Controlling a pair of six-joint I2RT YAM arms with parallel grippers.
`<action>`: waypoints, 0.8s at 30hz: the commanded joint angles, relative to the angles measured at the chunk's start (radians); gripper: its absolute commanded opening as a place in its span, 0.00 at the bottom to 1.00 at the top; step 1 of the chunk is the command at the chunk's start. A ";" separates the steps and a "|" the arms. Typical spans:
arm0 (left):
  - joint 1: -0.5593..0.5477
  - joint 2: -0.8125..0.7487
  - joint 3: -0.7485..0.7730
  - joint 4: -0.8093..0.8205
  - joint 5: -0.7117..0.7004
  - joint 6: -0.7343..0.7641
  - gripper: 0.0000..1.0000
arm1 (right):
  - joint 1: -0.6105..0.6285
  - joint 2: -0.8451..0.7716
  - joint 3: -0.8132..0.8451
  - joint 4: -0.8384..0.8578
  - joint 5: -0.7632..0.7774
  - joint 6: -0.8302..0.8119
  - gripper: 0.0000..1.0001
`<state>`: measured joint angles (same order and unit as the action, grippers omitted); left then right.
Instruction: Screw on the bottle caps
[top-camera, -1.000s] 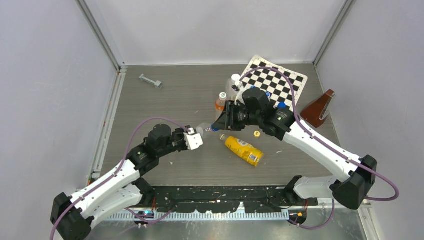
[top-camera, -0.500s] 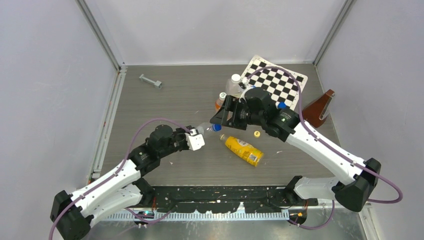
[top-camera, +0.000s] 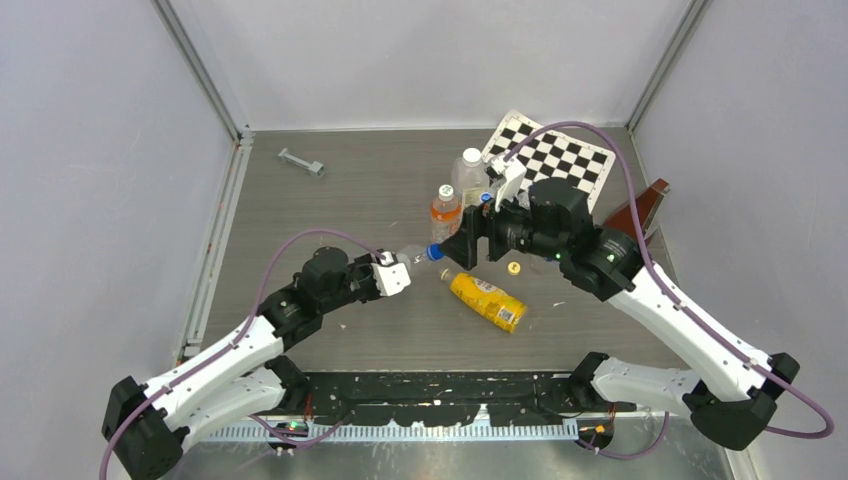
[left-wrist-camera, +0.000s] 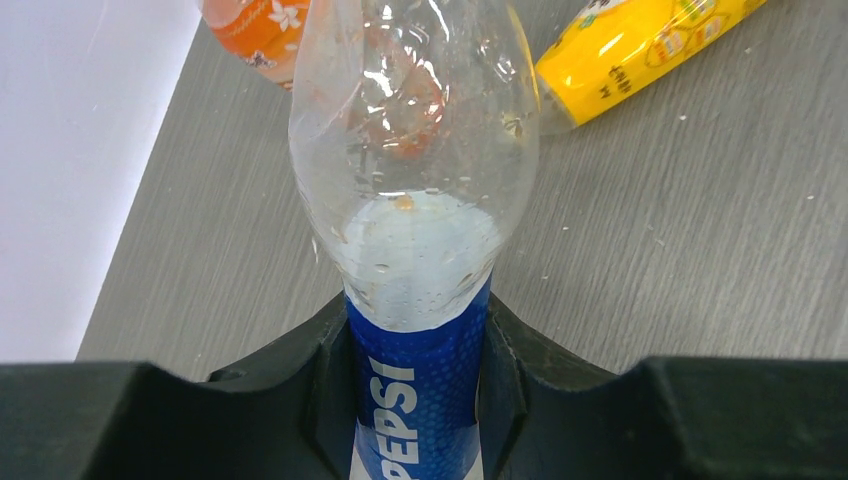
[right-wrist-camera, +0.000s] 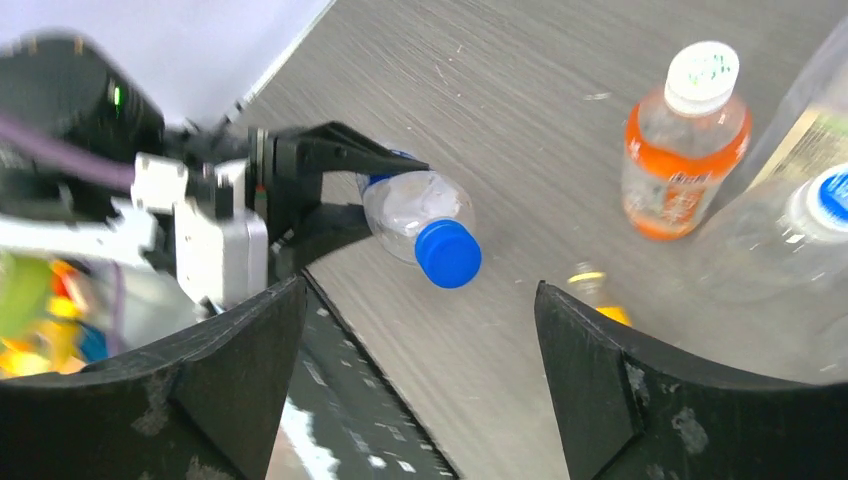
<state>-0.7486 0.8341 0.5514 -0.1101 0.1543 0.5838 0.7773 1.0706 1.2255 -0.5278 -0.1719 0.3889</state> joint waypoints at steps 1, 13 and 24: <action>-0.003 -0.001 0.054 0.011 0.102 -0.028 0.00 | 0.004 -0.080 0.015 -0.039 -0.136 -0.540 0.91; -0.003 0.025 0.079 -0.051 0.312 -0.018 0.00 | 0.003 -0.024 0.042 -0.284 -0.395 -1.189 0.91; -0.003 0.034 0.090 -0.066 0.346 -0.026 0.00 | 0.005 0.057 0.081 -0.296 -0.493 -1.258 0.74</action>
<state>-0.7490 0.8658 0.5892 -0.1787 0.4583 0.5751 0.7776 1.1133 1.2495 -0.8219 -0.6029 -0.8173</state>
